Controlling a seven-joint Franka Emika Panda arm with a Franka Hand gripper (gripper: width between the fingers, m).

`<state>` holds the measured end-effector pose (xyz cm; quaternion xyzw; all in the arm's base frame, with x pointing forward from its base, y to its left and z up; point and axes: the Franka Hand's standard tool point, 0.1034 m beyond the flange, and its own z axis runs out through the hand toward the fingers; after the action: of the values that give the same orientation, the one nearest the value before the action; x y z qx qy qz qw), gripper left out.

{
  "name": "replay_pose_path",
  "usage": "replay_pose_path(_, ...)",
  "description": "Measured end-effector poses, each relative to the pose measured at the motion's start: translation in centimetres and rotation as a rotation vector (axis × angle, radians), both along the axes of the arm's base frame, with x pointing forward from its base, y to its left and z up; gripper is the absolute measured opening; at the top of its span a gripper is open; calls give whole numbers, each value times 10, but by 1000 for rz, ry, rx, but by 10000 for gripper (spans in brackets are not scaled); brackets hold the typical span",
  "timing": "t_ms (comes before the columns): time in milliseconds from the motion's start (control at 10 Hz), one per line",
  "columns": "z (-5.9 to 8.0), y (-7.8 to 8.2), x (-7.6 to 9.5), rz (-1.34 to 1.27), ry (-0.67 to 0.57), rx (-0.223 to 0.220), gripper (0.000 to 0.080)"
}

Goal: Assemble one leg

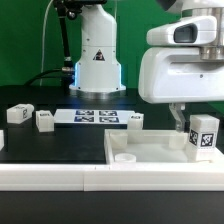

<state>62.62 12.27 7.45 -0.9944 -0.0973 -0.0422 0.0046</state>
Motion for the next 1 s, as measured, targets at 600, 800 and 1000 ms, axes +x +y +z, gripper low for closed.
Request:
replay_pose_path(600, 0, 0, 0, -79, 1, 9, 291)
replay_pose_path(800, 0, -1, 0, -270, 4, 23, 291)
replay_pose_path(1000, 0, -3, 0, -512, 13, 56, 291)
